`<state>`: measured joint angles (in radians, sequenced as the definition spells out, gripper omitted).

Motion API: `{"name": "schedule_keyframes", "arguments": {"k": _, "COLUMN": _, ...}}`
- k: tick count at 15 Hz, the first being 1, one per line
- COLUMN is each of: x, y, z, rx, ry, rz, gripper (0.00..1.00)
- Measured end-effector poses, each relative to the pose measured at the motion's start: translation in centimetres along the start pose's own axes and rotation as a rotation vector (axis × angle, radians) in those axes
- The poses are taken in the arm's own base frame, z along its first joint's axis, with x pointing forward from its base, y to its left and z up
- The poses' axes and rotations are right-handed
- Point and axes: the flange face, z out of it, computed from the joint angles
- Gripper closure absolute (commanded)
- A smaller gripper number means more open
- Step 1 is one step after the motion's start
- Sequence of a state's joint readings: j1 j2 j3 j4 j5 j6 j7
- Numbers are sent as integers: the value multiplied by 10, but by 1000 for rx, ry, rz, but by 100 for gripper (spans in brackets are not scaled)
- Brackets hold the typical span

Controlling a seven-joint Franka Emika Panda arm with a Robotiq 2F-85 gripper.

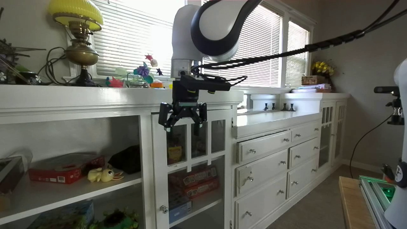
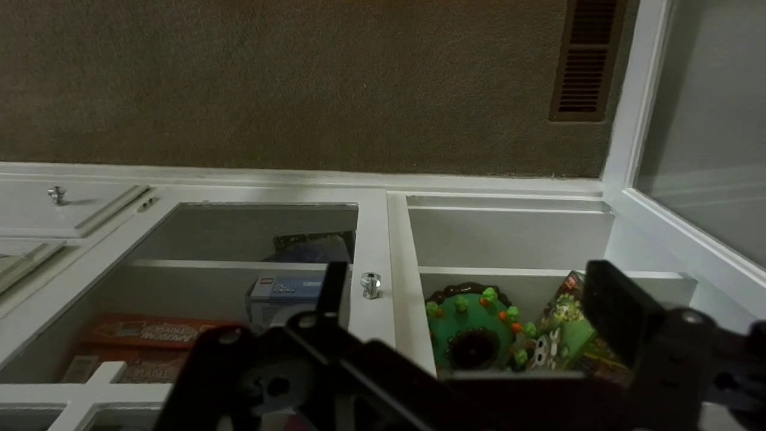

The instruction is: Open the right door of the cabinet on the left.

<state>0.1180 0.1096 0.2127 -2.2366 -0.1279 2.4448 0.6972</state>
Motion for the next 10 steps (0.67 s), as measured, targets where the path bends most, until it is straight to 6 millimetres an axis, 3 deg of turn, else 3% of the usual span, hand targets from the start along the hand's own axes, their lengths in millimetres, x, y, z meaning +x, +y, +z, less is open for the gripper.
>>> {"name": "schedule_keyframes", "arguments": {"k": 4, "x": 3, "y": 4, "z": 7, "rx": 3, "ry": 3, "rz": -1, "gripper": 0}}
{"name": "schedule_keyframes", "arguments": {"k": 10, "x": 31, "y": 29, "z": 69, "rx": 77, "ry": 97, "rz": -155, "gripper": 0}}
